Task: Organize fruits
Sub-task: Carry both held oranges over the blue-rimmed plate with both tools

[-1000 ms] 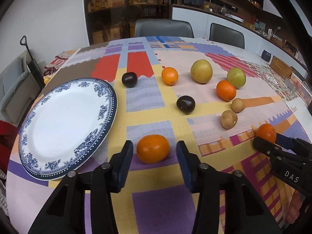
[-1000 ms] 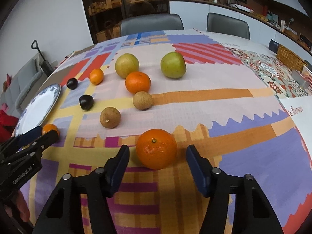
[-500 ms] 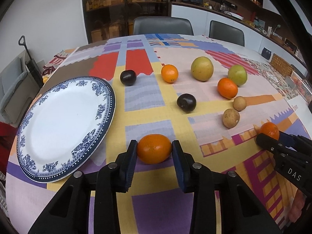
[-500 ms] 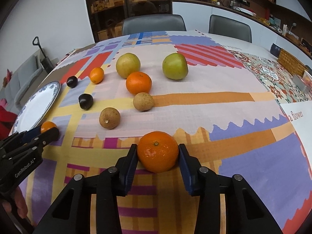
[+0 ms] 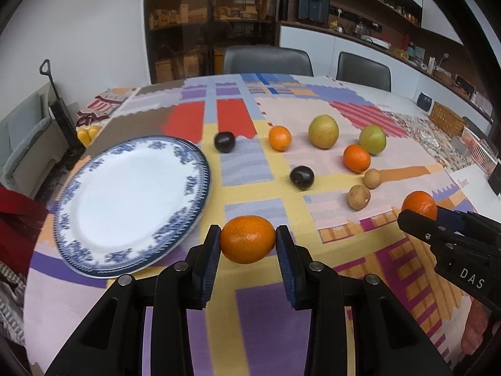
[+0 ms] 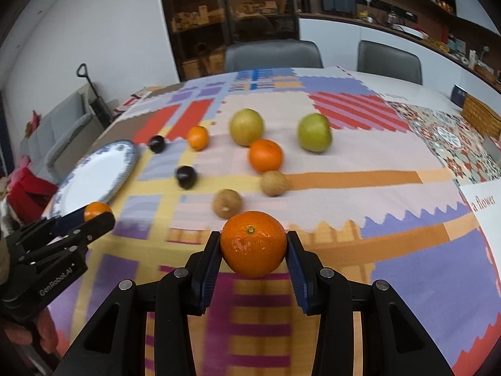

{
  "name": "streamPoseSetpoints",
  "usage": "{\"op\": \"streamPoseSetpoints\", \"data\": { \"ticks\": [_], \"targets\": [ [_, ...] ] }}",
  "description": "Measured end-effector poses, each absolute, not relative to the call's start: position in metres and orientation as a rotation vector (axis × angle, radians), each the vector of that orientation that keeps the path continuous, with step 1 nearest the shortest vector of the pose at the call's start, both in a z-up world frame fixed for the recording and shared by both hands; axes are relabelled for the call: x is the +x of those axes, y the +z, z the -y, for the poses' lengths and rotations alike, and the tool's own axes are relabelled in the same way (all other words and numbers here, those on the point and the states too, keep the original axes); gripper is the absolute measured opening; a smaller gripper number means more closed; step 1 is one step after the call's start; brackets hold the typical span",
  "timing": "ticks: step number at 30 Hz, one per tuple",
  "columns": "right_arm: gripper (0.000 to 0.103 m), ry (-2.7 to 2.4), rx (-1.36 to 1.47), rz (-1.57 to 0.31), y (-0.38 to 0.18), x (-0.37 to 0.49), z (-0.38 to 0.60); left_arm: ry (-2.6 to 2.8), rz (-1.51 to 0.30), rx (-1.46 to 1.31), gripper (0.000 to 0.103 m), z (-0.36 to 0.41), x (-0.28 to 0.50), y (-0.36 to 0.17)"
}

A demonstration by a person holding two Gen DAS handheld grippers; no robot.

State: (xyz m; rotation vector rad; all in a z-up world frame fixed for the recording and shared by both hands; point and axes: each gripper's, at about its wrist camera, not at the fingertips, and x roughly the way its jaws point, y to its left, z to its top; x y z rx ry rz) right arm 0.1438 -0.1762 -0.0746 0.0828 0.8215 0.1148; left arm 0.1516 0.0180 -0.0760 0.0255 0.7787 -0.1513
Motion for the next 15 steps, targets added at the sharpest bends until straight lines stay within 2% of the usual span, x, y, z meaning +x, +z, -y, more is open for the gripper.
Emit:
{"op": "streamPoseSetpoints", "data": {
  "ticks": [15],
  "targets": [
    [0.042,0.343,0.033,-0.756,-0.035,0.151,0.094,-0.053,-0.719,0.0,0.035,-0.087,0.132,-0.05]
  ]
}}
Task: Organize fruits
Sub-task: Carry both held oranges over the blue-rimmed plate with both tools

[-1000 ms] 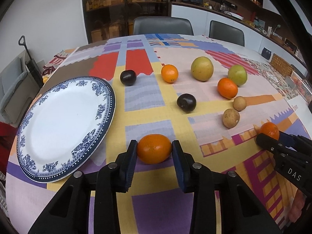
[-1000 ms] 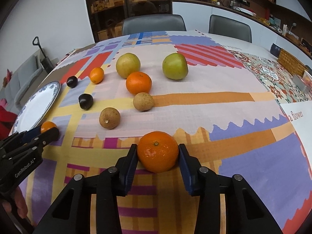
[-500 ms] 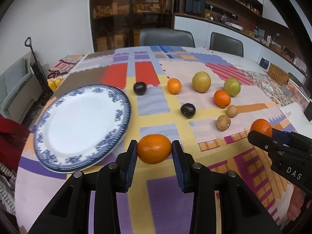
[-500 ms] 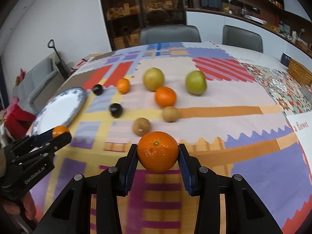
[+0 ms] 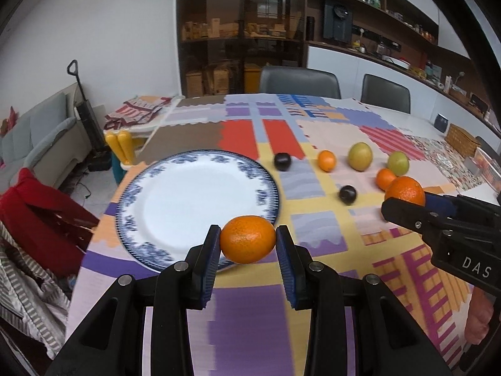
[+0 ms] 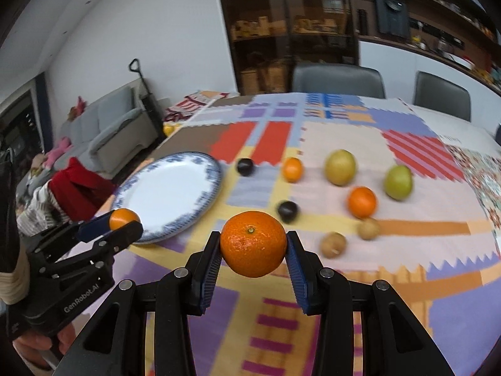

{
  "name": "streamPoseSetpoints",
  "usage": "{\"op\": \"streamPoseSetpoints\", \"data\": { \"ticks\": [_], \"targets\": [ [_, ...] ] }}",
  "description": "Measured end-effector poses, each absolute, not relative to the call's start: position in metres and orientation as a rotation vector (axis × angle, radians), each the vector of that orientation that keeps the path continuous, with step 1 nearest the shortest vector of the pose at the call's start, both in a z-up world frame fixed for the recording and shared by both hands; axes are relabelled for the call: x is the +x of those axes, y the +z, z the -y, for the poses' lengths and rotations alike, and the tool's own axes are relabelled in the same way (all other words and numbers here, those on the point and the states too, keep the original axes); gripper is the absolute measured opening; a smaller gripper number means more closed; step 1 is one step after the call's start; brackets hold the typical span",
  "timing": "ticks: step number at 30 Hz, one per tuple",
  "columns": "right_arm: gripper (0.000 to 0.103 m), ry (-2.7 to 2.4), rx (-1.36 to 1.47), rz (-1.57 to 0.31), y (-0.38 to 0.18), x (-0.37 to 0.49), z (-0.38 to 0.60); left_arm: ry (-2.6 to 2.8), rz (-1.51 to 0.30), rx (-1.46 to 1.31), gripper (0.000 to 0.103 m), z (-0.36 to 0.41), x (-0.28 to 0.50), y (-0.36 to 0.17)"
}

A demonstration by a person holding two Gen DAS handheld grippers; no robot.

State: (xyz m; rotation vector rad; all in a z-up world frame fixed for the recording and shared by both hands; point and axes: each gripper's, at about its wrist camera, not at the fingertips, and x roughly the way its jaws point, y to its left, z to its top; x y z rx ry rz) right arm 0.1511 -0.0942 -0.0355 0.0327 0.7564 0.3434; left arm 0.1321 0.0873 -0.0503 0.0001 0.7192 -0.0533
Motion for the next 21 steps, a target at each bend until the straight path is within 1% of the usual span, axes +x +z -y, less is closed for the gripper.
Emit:
{"op": "streamPoseSetpoints", "data": {
  "ticks": [8,14,21],
  "targets": [
    [0.042,0.435,0.0,-0.774,-0.034,0.176,0.047,-0.012,-0.751,-0.002,0.035,-0.124,0.146,-0.059],
    [0.042,0.491,-0.012,-0.822,-0.042,0.197,0.016,0.003,-0.769,-0.005,0.035,-0.147,0.163,-0.065],
    [0.042,0.532,-0.073,-0.846,-0.06,0.221,-0.017,0.006,-0.828,-0.007,0.035,-0.168,0.187,-0.085]
  ]
}}
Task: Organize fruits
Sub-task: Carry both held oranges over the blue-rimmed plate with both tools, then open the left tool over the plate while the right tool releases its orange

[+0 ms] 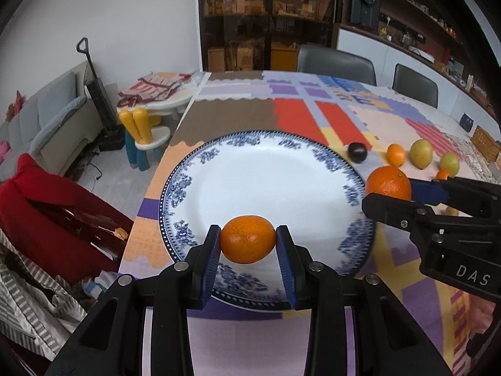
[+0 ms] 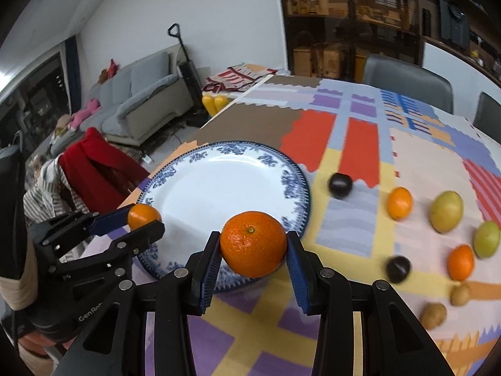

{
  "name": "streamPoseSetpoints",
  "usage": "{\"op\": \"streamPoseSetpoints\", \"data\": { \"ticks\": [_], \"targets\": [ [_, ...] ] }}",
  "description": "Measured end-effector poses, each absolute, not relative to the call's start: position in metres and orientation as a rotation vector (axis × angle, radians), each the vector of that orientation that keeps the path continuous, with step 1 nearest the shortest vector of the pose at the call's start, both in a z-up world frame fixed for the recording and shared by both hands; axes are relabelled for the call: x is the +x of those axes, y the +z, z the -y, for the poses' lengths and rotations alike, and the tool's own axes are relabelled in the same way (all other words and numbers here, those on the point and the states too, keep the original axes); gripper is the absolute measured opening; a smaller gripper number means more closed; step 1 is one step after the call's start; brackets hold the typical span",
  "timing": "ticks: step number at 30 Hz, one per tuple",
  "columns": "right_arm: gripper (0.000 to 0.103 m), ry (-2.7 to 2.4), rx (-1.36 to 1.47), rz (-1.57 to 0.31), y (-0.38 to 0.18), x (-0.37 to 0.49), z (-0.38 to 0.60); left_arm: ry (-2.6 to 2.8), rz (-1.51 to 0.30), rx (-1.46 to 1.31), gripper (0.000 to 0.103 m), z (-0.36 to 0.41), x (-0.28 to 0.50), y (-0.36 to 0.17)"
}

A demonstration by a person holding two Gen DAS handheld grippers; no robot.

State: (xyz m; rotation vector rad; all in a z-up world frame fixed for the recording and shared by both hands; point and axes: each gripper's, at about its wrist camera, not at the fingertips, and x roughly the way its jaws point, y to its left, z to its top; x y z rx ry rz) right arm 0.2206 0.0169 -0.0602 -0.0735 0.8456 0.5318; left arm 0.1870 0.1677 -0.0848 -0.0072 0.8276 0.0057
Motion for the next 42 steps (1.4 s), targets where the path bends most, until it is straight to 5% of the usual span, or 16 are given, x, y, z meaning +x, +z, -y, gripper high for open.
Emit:
{"op": "streamPoseSetpoints", "data": {
  "ticks": [16,21,24,37,42],
  "targets": [
    [0.042,0.566,-0.142,-0.899,-0.092,0.245,-0.041,0.002,-0.875,0.018,0.035,-0.173,0.206,-0.104],
    [0.043,0.57,-0.144,-0.91,-0.094,0.245,-0.041,0.014,-0.867,0.021,0.045,-0.174,0.203,-0.099],
    [0.055,0.557,-0.137,-0.882,-0.088,0.241,-0.038,0.038,-0.849,0.025,0.05,-0.174,0.197,-0.092],
    [0.055,0.509,-0.087,-0.73,-0.044,0.199,0.006,-0.003,-0.722,0.027,0.064,-0.141,0.15,-0.043],
    [0.064,0.475,-0.063,-0.68,-0.026,0.182,0.031,-0.023,-0.662,0.041,0.073,-0.12,0.135,-0.022]
  ]
}}
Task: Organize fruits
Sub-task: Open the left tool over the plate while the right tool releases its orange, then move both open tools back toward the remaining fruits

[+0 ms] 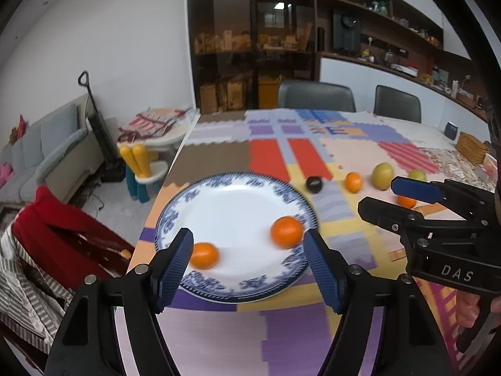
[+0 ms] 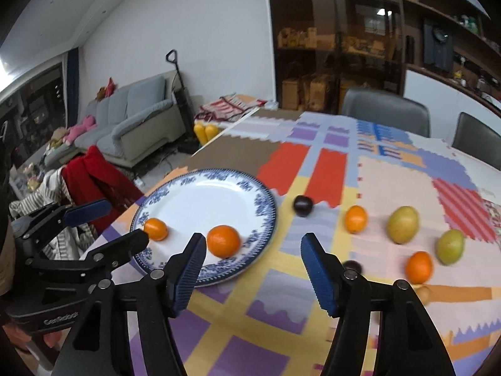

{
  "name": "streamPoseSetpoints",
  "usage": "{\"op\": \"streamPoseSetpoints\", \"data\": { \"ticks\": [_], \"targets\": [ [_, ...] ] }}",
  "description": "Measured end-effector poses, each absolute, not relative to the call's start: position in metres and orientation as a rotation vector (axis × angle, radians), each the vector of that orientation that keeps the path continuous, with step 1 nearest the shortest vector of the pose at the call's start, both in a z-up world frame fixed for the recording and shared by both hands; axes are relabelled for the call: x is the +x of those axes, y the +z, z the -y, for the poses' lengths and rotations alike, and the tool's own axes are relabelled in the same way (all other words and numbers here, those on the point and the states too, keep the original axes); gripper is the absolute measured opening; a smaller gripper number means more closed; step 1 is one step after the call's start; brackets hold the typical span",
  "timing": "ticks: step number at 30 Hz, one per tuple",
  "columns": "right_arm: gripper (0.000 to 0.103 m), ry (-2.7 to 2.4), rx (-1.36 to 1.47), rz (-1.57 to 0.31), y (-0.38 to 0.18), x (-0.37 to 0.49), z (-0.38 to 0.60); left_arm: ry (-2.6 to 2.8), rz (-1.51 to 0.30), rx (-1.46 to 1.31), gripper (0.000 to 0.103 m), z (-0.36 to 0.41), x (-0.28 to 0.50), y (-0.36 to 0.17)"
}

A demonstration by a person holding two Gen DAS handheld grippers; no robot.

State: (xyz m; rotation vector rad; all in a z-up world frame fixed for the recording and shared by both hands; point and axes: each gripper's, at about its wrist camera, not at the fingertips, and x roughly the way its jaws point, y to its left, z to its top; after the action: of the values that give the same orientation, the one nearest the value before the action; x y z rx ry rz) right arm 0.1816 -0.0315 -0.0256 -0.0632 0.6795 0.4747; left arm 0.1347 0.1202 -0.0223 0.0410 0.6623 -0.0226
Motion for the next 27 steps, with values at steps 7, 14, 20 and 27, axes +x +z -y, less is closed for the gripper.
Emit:
{"op": "streamPoseSetpoints", "data": {
  "ticks": [7,14,20,27],
  "targets": [
    [0.064,0.405,-0.041,-0.625,-0.006,0.169,0.07,-0.069,-0.613,0.059,0.08,-0.092,0.126,-0.005],
    [0.064,0.323,-0.043,-0.601,-0.002,0.162,0.11,-0.122,-0.59,0.097,0.082,-0.056,0.127,-0.001],
    [0.064,0.271,-0.049,-0.595,-0.003,0.155,0.146,-0.18,-0.58,0.114,0.082,-0.018,0.128,-0.002],
    [0.064,0.262,-0.08,-0.599,-0.01,0.154,0.181,-0.229,-0.577,0.134,0.082,0.021,0.13,-0.007]
  ]
}}
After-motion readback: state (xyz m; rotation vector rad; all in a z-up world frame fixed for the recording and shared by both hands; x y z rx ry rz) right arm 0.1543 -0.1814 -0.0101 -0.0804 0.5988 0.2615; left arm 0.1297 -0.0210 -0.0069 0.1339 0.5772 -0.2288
